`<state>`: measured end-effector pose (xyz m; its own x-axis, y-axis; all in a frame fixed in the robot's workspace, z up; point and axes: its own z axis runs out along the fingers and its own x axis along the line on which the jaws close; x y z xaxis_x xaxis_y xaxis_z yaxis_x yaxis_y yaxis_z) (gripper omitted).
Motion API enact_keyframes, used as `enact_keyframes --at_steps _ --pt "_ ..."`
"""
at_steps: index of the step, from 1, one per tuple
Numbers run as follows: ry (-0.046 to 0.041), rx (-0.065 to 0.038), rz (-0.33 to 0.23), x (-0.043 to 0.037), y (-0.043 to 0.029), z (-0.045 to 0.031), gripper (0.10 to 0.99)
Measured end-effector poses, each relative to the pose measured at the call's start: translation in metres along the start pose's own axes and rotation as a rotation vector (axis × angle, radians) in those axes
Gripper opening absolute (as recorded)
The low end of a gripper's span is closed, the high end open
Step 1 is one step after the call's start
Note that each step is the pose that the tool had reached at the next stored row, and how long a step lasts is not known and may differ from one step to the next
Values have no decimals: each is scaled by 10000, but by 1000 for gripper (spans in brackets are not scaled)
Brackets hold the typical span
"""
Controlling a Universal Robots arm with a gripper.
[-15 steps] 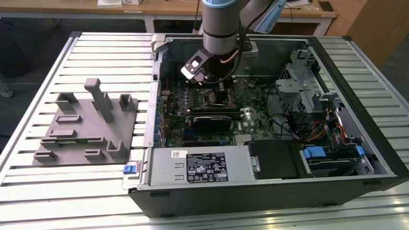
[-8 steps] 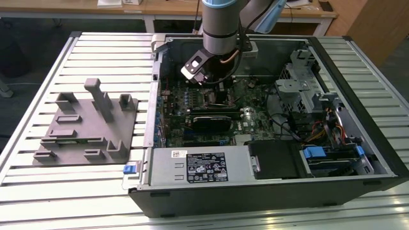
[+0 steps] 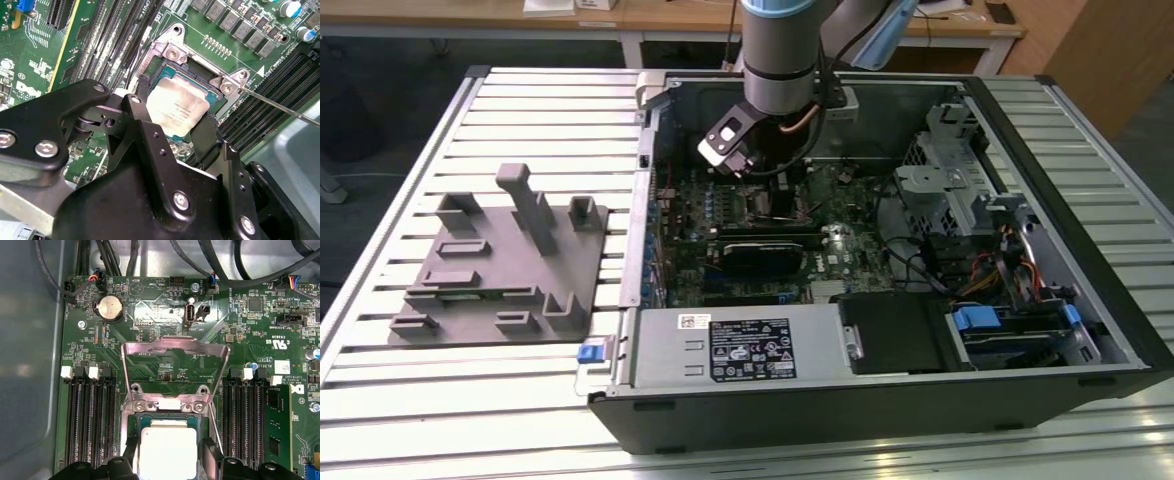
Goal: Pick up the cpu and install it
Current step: 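Place the cpu into insertion slot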
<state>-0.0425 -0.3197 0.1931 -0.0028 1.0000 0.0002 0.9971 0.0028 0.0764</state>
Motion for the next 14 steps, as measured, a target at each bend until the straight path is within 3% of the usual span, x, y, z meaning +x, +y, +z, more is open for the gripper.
enact_keyframes --at_steps 7,9,10,12,13,14 --pt "1 -1 1 0 6 -83 596" --pt "1 1 1 0 8 -103 475" --pt "1 4 1 0 9 -115 475" --pt "1 10 1 0 12 -143 361" --pt "2 15 0 0 14 -157 361" --pt "1 21 0 0 17 -169 302"
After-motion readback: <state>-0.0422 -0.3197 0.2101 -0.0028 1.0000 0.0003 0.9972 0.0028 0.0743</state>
